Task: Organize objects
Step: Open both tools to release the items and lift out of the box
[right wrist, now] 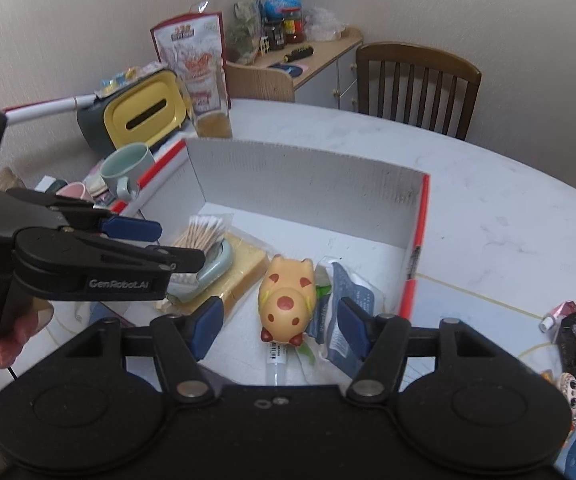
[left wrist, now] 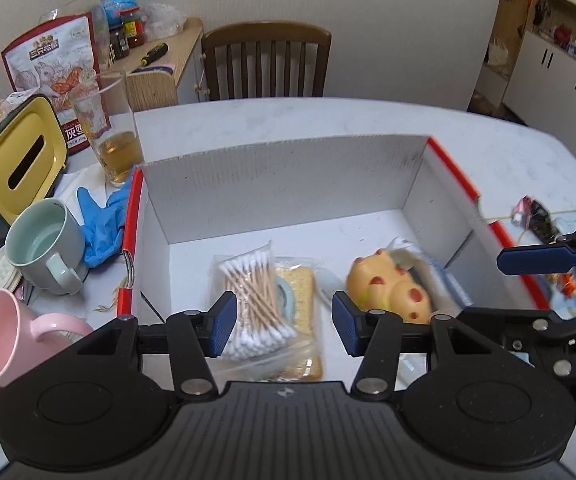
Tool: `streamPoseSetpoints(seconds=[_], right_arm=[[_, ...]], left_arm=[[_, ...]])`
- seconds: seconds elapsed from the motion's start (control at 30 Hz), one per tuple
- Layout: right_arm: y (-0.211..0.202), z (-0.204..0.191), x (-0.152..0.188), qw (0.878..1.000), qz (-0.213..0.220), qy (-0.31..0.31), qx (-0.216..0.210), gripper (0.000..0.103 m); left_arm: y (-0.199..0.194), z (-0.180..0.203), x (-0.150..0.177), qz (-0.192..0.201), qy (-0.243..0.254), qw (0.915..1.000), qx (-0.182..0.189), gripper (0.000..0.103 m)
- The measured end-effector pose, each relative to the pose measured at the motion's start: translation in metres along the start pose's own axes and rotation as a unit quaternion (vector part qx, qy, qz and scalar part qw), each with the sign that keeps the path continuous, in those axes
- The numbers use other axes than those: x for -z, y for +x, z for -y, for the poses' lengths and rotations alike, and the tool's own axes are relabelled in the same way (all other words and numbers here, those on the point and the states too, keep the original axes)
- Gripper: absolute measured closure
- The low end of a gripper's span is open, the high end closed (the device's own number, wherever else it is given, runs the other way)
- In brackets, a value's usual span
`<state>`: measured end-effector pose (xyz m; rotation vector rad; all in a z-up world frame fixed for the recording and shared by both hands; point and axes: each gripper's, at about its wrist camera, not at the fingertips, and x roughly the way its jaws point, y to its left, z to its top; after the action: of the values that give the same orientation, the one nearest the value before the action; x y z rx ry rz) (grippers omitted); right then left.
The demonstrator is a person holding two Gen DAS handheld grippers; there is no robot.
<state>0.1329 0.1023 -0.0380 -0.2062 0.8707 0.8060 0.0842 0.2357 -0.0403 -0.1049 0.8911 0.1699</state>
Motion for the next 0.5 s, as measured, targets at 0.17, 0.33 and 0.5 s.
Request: streamPoseSetpoints(seconds=[0.17,0.33,0.5], right_arm=[[-0.018,0.008,0.004,1.0,0.012,0.004,-0.003,0.037],[-0.034,0.015,0.008,1.0,0.023,0.005,-0.009,0.032],[-0.049,0.026,0.013,0.999,0.03,0.009,-0.011,0.031]], left_arm=[[-0.014,0.009,0.003,0.012,-0.018,0.9997,0.012,0.052],[-0.026,0.021,0.005,0.022,-0.026,0.9993,0.015,0.047],[-0.041,0.037,0.007,0.042,-0.021,0.9988,0.015,0.029]])
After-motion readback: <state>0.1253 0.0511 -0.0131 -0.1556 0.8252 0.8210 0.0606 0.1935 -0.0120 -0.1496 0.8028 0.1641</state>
